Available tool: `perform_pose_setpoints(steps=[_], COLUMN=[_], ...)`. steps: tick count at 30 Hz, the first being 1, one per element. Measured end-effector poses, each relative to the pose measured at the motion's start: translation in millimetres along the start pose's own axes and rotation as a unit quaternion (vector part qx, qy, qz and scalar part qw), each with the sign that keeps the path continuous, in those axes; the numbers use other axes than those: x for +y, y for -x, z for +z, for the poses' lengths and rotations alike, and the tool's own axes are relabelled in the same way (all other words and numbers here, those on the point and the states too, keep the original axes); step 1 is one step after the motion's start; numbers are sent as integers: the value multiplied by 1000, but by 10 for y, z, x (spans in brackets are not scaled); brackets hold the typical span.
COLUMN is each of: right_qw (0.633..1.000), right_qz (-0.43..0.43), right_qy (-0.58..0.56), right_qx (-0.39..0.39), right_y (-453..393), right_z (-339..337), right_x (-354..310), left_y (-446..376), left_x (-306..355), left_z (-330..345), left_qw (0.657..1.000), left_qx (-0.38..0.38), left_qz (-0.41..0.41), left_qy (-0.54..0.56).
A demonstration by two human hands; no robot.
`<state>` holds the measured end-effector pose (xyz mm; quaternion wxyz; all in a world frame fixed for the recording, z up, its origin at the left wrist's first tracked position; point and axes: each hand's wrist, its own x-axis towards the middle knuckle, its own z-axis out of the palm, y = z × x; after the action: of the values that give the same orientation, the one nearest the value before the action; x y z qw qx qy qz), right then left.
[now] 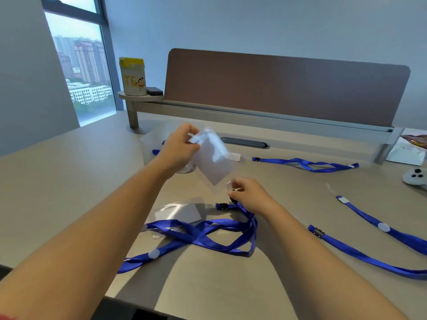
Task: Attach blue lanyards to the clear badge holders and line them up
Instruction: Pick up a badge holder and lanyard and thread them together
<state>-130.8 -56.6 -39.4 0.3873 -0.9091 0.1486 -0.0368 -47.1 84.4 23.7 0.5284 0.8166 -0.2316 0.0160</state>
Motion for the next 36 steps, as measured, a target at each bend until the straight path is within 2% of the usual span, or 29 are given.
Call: perform_pose_setpoints(steps=[5, 9, 12, 14, 16, 18, 22, 26, 30, 34, 36], right_qw=[996, 978, 968, 964, 963, 962, 966, 973, 982, 986, 986], right_qz=[-22, -27, -35, -36, -37, -38, -31, -32, -42, -76, -90], right_qy=[-83, -200, -237, -254, -262, -265, -252, -223, -182, -135, -119], right_qx=[41, 59, 68, 63, 59, 56, 48, 43, 41, 65, 77], right_y=[70, 148, 209, 230, 238, 236, 223, 211, 220, 220, 213], right_z=[-115, -245, -342, -384, -399, -396, -373, -365, -372, -355, -341], right_x=[-95, -207, -317, -382, -435, -474, -511, -514, -489, -475, -465], left_y=[-15, -12, 56, 124, 169, 206, 336, 387, 381, 383, 351], left_x=[69, -68, -195, -214, -190, -115, 127, 199, 130, 93, 73], left_z=[-112, -142, -112, -46, 41, 112, 191, 250, 251, 185, 170], left_qw=[999, 989, 975, 977, 986, 995, 996, 979, 930, 866, 832], left_qx=[50, 86, 52, 7, -7, 7, -18, -28, 22, 29, 34], left_qz=[-1, -99, -183, -192, -160, -86, 81, 133, 208, 332, 368], left_qy=[11, 72, 114, 90, 53, 41, -38, -153, -303, -373, -414])
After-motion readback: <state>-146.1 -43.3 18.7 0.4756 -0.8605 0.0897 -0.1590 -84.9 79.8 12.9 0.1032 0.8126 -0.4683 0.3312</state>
